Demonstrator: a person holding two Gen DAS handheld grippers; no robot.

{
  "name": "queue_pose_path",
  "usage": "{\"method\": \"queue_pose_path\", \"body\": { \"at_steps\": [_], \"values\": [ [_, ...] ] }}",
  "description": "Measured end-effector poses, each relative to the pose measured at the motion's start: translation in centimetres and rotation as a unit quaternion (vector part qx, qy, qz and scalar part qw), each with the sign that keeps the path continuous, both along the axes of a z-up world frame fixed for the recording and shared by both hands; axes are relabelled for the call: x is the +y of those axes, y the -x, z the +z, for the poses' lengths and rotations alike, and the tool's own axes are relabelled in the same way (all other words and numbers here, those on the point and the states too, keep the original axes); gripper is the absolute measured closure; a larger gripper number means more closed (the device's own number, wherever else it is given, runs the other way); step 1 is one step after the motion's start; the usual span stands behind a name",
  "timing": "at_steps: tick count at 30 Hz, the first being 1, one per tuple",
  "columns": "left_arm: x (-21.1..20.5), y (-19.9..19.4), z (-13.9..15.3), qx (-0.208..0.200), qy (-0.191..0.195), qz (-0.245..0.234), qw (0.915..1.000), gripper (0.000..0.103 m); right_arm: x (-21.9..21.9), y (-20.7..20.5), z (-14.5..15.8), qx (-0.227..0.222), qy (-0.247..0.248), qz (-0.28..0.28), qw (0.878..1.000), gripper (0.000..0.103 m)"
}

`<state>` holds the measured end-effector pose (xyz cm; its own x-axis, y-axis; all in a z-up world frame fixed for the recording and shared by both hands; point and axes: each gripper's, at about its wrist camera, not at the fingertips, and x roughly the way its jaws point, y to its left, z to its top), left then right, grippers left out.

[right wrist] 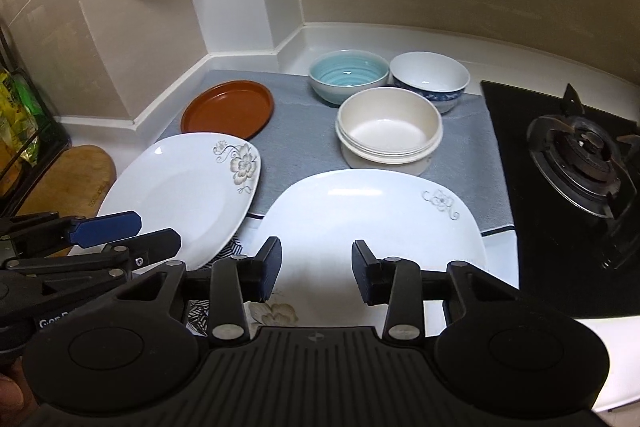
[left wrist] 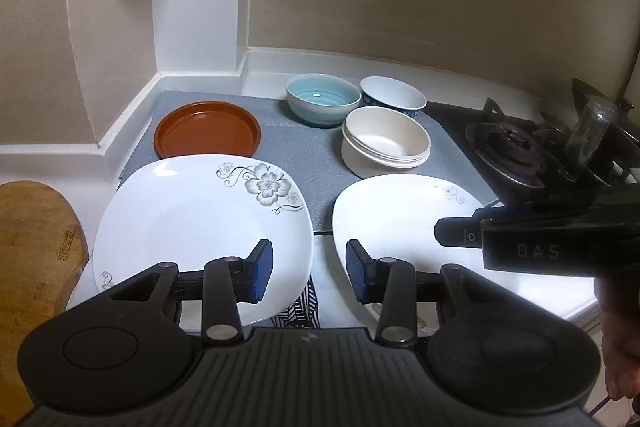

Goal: Organize plates and bowls

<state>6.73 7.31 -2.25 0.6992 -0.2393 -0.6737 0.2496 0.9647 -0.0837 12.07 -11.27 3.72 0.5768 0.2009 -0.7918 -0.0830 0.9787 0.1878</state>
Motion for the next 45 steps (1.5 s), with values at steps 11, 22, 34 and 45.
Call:
{"method": "queue_pose_path", "body": {
  "at_steps": [11,22,34,45],
  "values": [
    [1.8,0.3,-1.0,0.003,0.0,0.002,1.0,0.079,1.4,0.0,-1.0,0.006,-0.005,-0.003,1.0,0.063],
    [4.9,0.5,-0.8,-0.02,0.003,0.007,0.9998,0.089,3.9,-0.8,-0.6,-0.029,-0.017,0.008,0.999,0.091],
    [9.9,-0.9,-1.4,-0.015,0.024,0.083,0.9962,0.087,5.9,-3.9,-0.7,-0.025,-0.021,0.017,0.999,0.087],
    [14.3,-3.2,-2.7,0.008,0.046,0.172,0.984,0.075,6.4,-9.0,-2.9,-0.008,-0.008,0.023,1.0,0.073]
  ]
}}
